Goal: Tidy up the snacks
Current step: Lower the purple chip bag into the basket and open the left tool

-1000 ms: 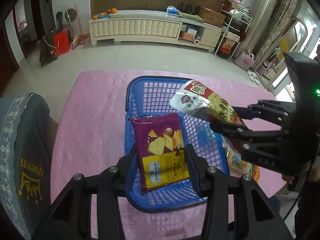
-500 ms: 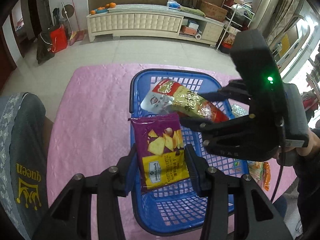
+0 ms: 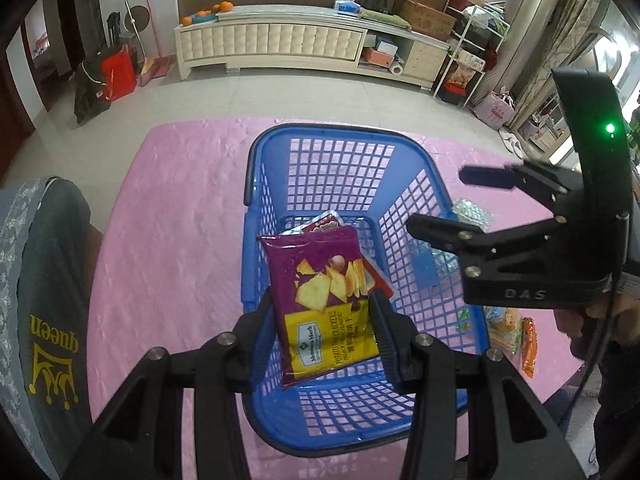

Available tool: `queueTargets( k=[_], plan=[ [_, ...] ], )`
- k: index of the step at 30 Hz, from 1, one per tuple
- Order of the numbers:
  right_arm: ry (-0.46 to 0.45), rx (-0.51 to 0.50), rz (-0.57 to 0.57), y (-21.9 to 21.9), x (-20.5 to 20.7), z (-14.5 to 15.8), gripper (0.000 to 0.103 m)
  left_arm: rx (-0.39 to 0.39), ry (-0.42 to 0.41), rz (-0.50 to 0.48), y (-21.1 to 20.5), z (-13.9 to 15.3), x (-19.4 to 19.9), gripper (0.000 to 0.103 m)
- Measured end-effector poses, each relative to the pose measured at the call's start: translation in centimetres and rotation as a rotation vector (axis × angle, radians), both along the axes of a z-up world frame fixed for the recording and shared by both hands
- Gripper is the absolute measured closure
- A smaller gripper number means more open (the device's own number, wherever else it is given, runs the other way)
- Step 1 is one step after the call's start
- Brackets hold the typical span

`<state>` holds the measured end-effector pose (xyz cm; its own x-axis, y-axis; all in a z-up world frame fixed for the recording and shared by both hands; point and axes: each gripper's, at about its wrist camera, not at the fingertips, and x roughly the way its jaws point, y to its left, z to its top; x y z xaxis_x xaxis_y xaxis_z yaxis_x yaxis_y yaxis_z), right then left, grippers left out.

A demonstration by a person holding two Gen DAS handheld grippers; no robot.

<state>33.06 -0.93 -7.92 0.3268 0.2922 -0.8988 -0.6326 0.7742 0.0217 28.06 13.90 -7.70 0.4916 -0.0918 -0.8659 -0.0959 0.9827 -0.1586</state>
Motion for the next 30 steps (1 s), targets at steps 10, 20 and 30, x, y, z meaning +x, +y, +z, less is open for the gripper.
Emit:
queueTargets(
  k=[10,20,30],
  plan=[
    [0.059,0.027,-0.170,-2.9,-1.3,0.9,0.017,-0.003,-0.014,-0.021,-1.4,0.7,0.9,0.061],
    [0.098,0.055,-0.239,-5.2,0.4,-0.6,0.017,-0.041,0.014,-0.041,-2.6,-1.5,4.6,0.061],
    [0.081,0.051,-0.289,-6.4,2.5,-1.9,0.017,-0.039,0.007,-0.039,-2.7,-3.2,9.3,0.056]
  ],
)
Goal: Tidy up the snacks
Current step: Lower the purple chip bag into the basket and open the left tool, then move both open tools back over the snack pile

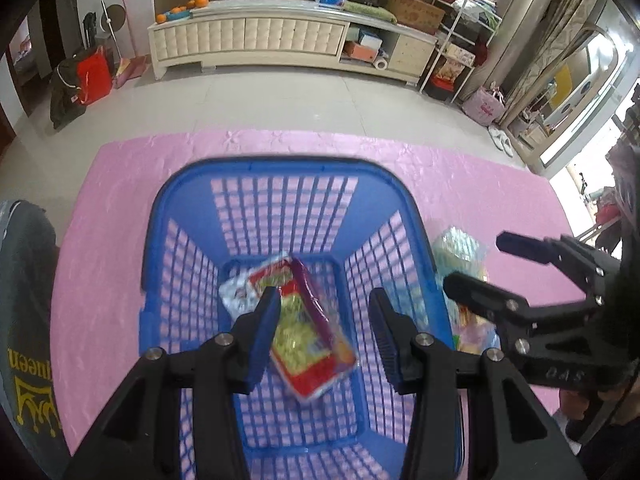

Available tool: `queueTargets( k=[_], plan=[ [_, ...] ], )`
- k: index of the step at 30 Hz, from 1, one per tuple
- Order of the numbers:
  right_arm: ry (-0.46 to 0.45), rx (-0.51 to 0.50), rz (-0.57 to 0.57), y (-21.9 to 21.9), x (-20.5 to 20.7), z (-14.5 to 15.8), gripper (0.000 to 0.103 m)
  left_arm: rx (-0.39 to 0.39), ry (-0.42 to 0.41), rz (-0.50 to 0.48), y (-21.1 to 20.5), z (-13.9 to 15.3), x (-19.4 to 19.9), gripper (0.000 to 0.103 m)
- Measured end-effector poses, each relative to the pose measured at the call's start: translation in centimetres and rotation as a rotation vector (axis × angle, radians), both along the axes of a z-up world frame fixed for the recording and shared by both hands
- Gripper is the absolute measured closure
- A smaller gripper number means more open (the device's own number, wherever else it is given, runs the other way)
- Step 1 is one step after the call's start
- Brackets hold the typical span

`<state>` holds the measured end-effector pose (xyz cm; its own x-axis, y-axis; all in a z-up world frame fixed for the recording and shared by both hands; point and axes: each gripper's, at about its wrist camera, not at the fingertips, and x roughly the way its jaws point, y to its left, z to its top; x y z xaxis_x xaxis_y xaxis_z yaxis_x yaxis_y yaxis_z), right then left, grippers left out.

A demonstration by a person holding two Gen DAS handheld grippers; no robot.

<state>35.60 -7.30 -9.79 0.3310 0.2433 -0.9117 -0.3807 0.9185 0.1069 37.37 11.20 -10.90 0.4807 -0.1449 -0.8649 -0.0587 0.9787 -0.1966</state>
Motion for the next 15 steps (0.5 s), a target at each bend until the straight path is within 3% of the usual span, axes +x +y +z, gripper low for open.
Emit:
queueTargets(
  k=[1,2,6,12,15],
  plan=[
    [0.002,0.007,-0.006,-0.1,0.1,-0.1,0.017,-0.003,0.000,0.003,-0.1,-0.2,0.4,0.048],
    [0.009,0.012,-0.012,-0.3,0.3,-0.2,0.017,-0.008,0.007,0.003,-0.1,-0.4,0.6,0.046],
    [0.029,0.031,-0.023,-0.7,0.1,0.0,0.017,-0.025,0.013,0.001,-0.5,0.1,-0.5,0.046],
    [0.040,0.052,-0.033,-1.3,-2.1,1.8,0.017,0.018,-0.028,-0.014,-1.4,2.7,-3.9,0.046],
    [0.027,0.066,-0.040,-1.8,-3.6,3.2,0.017,0.012,-0.046,-0.016,-1.7,4.0,-5.5,0.042]
  ],
)
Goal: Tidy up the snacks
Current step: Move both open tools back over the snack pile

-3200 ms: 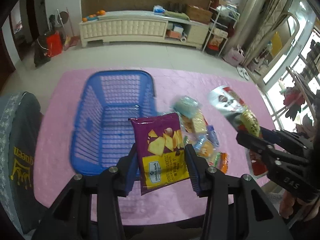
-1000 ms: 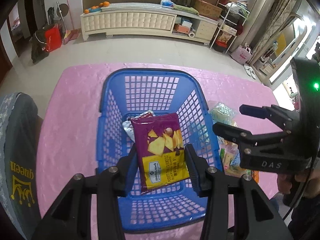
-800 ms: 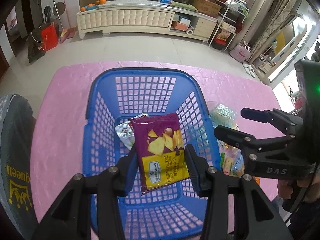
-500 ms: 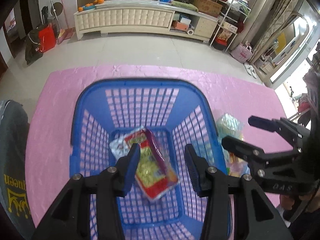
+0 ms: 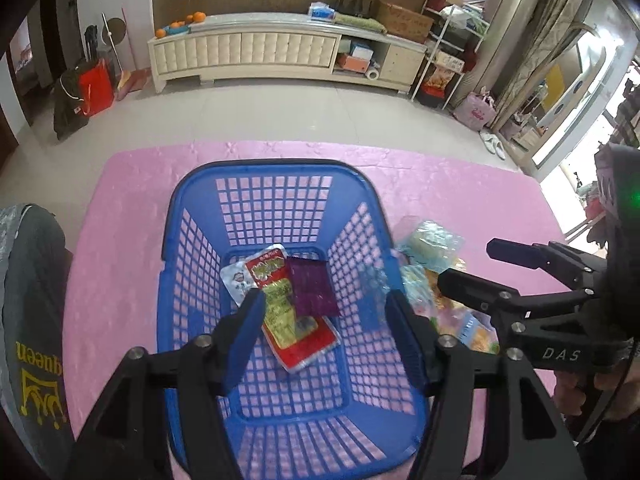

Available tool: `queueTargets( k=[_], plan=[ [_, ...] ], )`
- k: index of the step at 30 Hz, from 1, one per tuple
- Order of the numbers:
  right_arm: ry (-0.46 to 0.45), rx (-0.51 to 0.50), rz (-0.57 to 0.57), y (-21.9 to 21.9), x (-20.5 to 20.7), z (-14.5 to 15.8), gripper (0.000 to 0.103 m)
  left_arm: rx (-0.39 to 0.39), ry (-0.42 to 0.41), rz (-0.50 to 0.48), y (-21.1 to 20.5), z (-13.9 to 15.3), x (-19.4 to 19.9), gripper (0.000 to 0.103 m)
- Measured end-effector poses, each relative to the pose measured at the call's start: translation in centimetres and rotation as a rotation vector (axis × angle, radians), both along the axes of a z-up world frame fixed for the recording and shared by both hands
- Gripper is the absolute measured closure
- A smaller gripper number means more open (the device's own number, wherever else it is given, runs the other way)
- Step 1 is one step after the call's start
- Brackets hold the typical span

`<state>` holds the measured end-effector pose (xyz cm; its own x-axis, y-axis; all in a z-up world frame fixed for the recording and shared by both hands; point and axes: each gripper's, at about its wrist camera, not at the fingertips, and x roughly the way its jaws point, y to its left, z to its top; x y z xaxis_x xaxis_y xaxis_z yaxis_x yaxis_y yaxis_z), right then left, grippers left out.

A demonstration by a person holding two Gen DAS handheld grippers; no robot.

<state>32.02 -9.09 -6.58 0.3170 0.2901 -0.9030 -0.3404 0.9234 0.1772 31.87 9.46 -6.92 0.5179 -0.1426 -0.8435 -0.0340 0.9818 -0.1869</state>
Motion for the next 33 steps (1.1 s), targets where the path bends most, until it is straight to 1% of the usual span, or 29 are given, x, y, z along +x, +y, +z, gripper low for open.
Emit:
queueTargets(
  k=[6,9,13,16,23,27,33],
  plan=[
    [-0.033,0.007,-0.012,-1.5,-3.3,3.3,0.017,0.016,-0.046,-0.017,-2.1,2.8,-3.3,0.042],
    [-0.050,0.007,-0.025,-2.8,-4.9,4.7,0.017,0.017,-0.063,-0.031,-3.6,3.9,-4.8,0.037],
    [-0.057,0.008,-0.057,-5.0,-6.8,6.0,0.017,0.017,-0.079,-0.066,-6.1,5.2,-6.4,0.037],
    [-0.062,0.013,-0.087,-7.1,-8.3,6.6,0.017,0.018,-0.084,-0.086,-8.2,5.6,-7.5,0.037],
    [-0.064,0.008,-0.132,-11.3,-11.0,6.7,0.017,0.012,-0.071,-0.135,-12.4,5.1,-8.7,0.037],
    [-0.048,0.003,-0.154,-13.5,-11.8,5.9,0.017,0.005,-0.051,-0.167,-14.9,3.9,-8.8,0.037],
    [-0.011,0.003,-0.204,-17.1,-12.3,4.0,0.017,0.023,-0.022,-0.240,-18.1,2.0,-8.1,0.037]
  ],
)
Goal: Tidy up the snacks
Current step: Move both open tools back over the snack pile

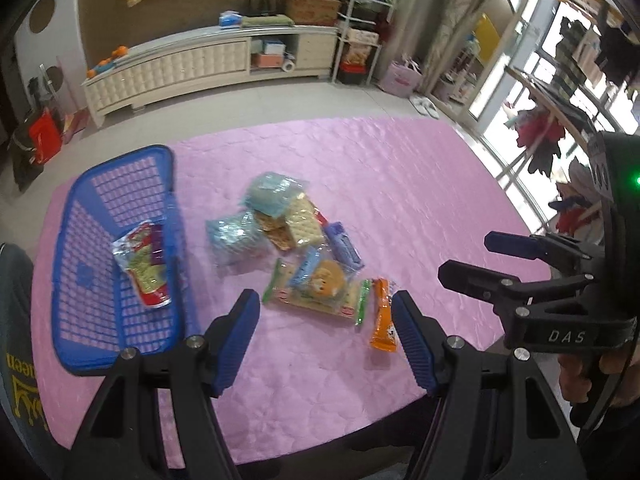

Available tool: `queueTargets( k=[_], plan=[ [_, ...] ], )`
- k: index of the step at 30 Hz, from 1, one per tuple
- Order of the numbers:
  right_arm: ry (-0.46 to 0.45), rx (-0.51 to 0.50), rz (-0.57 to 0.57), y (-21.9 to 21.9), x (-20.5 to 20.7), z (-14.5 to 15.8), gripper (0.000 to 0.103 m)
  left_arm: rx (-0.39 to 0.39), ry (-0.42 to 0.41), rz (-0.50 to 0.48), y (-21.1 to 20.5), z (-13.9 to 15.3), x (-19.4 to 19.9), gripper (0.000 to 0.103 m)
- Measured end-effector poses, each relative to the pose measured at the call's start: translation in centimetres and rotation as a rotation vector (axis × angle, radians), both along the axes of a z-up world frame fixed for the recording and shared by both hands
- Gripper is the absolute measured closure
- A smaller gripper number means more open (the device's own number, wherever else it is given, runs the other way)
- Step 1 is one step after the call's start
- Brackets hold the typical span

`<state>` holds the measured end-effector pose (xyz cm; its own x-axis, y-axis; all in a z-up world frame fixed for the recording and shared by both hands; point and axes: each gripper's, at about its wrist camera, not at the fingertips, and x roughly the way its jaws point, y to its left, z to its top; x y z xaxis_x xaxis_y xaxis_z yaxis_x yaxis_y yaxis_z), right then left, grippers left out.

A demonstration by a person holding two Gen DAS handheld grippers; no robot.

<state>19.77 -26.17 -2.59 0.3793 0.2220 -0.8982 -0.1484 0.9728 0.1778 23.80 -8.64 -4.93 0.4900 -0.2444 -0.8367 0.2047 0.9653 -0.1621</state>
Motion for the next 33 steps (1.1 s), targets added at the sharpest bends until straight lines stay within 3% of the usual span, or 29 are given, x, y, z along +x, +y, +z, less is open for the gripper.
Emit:
queueTargets(
  k=[8,14,25,33],
  plan=[
    [0.014,0.007,-0.049,-2.6,-0.6,-2.9,0.017,0.043,0.017,-0.108,-2.4,-3.0,1.7,0.037],
    [0.031,0.023,-0.079,-3.7,-0.8,-5.9,0.017,0.034,0.074,-0.192,-3.6,-6.6,3.3,0.037],
    [0.072,0.037,-0.140,-5.7,0.0,-10.9,0.017,0.099,0.147,-0.305,-5.9,-11.3,6.8,0.037],
    [0.101,0.053,-0.154,-6.8,0.4,-12.9,0.017,0.212,0.134,-0.369,-8.2,-13.5,8.9,0.037]
  ],
)
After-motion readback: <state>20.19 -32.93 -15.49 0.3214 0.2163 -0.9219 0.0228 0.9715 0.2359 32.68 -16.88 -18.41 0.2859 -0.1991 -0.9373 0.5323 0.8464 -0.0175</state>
